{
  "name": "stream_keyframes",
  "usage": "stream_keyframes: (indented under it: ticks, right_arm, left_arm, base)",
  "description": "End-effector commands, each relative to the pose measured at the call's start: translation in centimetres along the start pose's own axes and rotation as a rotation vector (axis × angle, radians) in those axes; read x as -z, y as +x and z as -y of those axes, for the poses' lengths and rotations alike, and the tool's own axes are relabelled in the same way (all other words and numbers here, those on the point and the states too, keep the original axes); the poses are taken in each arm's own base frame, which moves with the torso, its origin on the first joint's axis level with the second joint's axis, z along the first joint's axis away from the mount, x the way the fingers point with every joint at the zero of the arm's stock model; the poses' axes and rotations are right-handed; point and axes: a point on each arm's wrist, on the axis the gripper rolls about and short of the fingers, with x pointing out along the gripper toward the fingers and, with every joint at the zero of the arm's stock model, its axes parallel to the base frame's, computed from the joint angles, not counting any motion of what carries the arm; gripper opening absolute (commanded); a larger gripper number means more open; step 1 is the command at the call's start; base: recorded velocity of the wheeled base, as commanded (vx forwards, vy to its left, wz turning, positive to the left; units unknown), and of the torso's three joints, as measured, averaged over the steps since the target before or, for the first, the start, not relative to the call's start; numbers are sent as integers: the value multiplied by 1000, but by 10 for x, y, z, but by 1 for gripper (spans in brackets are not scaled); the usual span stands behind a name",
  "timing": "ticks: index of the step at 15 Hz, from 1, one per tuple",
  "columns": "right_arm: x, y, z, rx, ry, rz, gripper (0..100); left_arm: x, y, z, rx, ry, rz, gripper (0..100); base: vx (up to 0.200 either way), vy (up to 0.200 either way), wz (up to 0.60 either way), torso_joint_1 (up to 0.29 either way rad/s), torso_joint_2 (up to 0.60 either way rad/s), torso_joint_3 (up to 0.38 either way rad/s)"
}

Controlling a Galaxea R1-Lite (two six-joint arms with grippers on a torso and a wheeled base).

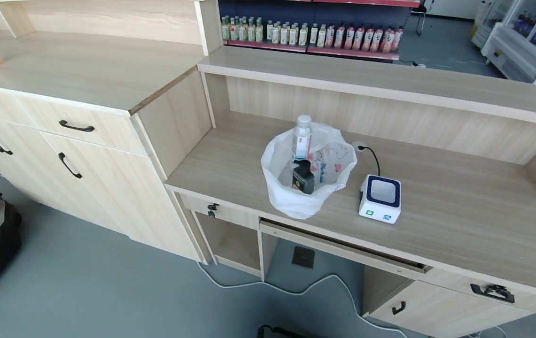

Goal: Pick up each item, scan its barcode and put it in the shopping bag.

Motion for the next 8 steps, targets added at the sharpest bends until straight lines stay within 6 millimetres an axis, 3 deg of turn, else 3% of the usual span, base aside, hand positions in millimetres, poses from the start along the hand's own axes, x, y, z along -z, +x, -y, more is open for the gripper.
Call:
stream_keyframes:
  ticks: [1,7,8]
  right_arm:
    - [9,-28,3,36,29,14,100]
    - [44,-82,-2,16,84,-6,100]
    - [54,-93,-7,-35,149,26,100]
  left_arm:
    - [0,0,0,0,0,1,100]
    - [0,0,0,0,0,1,100]
    - [0,0,0,0,0,1,100]
  base:
    - [0,0,-600,2,7,2]
    - [0,0,-600,4,2,-1]
    - [0,0,0,0,0,0]
